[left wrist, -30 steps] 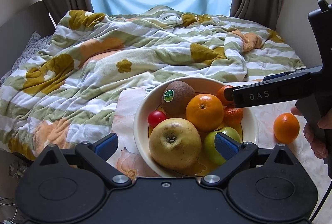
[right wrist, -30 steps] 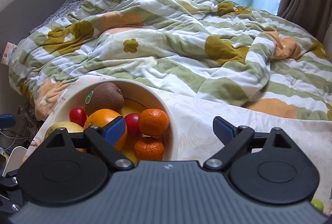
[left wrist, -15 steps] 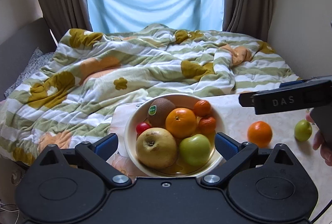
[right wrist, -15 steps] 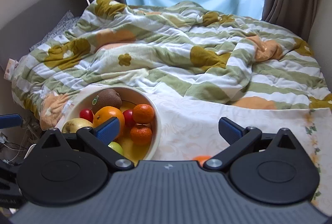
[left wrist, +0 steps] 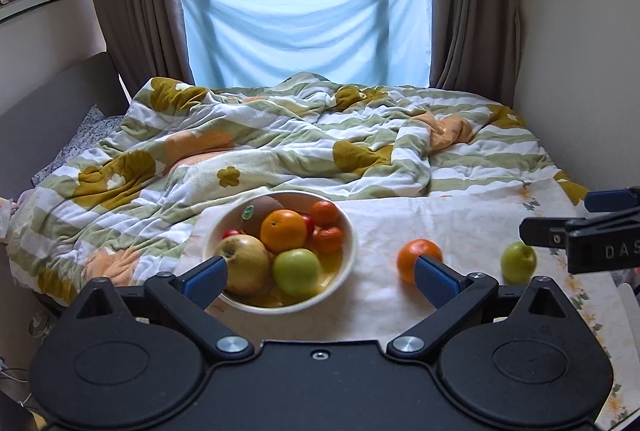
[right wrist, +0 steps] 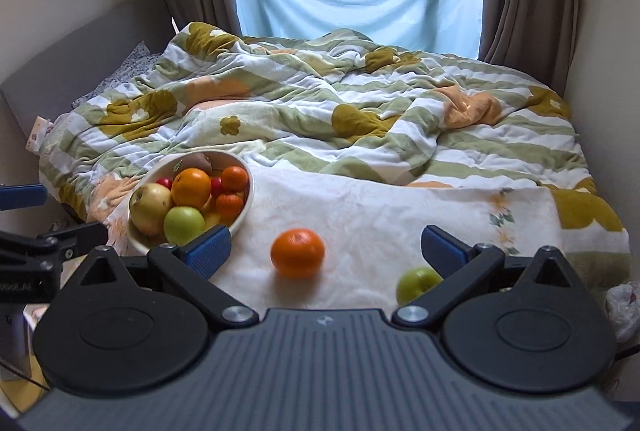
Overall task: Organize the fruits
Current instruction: 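Grasp the last orange with the left tool while the right grasps the green apple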
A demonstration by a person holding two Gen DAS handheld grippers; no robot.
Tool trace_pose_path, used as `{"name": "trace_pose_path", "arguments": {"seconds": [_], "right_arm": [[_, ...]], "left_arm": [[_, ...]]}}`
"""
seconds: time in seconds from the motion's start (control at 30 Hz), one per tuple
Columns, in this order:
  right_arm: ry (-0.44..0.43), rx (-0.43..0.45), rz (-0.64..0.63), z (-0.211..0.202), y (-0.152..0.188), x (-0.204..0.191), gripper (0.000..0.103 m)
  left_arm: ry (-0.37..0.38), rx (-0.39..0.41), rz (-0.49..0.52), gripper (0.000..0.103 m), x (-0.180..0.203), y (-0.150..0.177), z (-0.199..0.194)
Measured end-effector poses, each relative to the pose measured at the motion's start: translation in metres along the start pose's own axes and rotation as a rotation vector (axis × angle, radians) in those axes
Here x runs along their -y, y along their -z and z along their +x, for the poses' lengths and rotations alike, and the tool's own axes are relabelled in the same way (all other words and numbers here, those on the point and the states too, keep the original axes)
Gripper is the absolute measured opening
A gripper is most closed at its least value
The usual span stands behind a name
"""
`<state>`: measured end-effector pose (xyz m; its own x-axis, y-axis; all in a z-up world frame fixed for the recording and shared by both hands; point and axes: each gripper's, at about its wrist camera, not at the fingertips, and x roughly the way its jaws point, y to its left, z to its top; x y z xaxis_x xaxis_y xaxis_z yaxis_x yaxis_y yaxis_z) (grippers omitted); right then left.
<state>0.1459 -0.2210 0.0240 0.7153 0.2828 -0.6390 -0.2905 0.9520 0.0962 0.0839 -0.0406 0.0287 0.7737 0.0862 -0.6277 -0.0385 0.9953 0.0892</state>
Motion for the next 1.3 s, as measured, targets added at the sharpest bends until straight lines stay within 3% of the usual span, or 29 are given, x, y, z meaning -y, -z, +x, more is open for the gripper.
{"name": "trace_pose_path", "arguments": {"seconds": [0.17, 0.33, 0.8, 1.1, 1.17, 1.3], "right_arm": [[-0.013, -0.012, -0.010, -0.021, 0.022, 0.027, 0.103], [-0.012, -0.032, 0.015, -0.021, 0.042, 0.056, 0.103], [0.019, -0.115, 0.193, 0.046, 0.055, 0.121, 0.103], [0.006, -0.154, 0.319, 0.089, 0.050, 0.126, 0.103], [0.008, -0.163, 0.335, 0.097, 0.047, 0.125, 0.103], [0.006, -0.180, 0.353, 0.107, 0.048, 0.124, 0.098]], "left_arm": [[-0.004, -0.015, 0.003, 0.102, 0.031, 0.013, -0.003], [0.013, -0.066, 0.020, 0.102, 0.055, 0.020, 0.019], [0.057, -0.162, 0.132, 0.101, 0.091, 0.013, 0.124], [0.106, -0.231, 0.176, 0.098, 0.096, 0.004, 0.180], [0.120, -0.245, 0.180, 0.091, 0.097, 0.004, 0.187], [0.136, -0.266, 0.172, 0.088, 0.095, 0.005, 0.199]]}}
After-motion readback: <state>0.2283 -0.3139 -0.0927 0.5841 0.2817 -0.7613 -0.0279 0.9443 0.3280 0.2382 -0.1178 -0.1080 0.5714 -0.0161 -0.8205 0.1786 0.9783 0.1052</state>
